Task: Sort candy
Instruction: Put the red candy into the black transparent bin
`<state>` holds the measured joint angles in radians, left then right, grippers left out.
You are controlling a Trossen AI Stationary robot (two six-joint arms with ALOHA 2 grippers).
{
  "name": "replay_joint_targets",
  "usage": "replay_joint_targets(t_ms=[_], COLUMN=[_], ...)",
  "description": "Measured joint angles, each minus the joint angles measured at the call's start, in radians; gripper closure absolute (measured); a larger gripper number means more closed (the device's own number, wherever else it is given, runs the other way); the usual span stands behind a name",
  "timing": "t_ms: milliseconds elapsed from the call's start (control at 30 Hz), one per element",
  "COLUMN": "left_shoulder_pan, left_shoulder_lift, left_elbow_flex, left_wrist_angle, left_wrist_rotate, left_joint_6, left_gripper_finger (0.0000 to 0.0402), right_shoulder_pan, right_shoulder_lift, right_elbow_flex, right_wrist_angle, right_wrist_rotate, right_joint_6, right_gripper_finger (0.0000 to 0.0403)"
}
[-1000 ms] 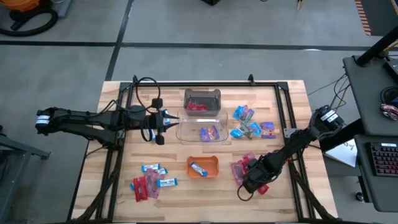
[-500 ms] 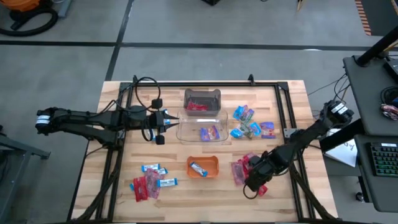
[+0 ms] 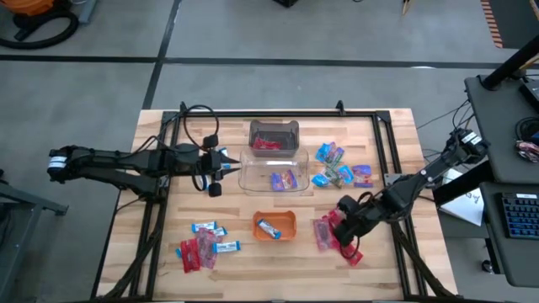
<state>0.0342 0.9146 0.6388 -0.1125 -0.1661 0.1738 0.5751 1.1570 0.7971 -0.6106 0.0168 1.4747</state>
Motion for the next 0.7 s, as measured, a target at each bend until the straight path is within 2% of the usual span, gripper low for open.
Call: replay_joint_targets(t_ms=[100,200,300,433,700], left_shoulder_pan=[0.000,0.000,0.000,0.000,0.000], left_shoulder_lift=[0.000,0.000,0.000,0.000,0.002], left_elbow_flex=[0.000,0.000,0.000,0.000,0.000], left_wrist_angle=[-0.008,-0.008,-0.004,-0.001,0.016], left_wrist_rotate=[0.000,0.000,0.000,0.000,-0.001], left_joint_6=[-0.006,-0.016,-0.019,-0.027,-0.007], left_gripper_finger=[0.0326,0.0326,0.0326,0.0326,0.0326], right_shoulder_pan=[0.000,0.001,0.005,0.005,0.007], right_shoulder_lift=[0.035,0.087,0.157,0.260,0.425], right_elbow_flex=[0.001,0.002,0.035,0.134,0.338], right_wrist_angle=[-0.071,-0.178,-0.266,-0.276,-0.361], right_wrist_rotate=[-0.119,-0.189,-0.205,-0.248,-0.241], right_joint_6=[0.002,-0.012,-0.099,-0.182,-0.126], right_gripper_finger=[0.0394,0.0394,0.0394,0.0394,0.0383])
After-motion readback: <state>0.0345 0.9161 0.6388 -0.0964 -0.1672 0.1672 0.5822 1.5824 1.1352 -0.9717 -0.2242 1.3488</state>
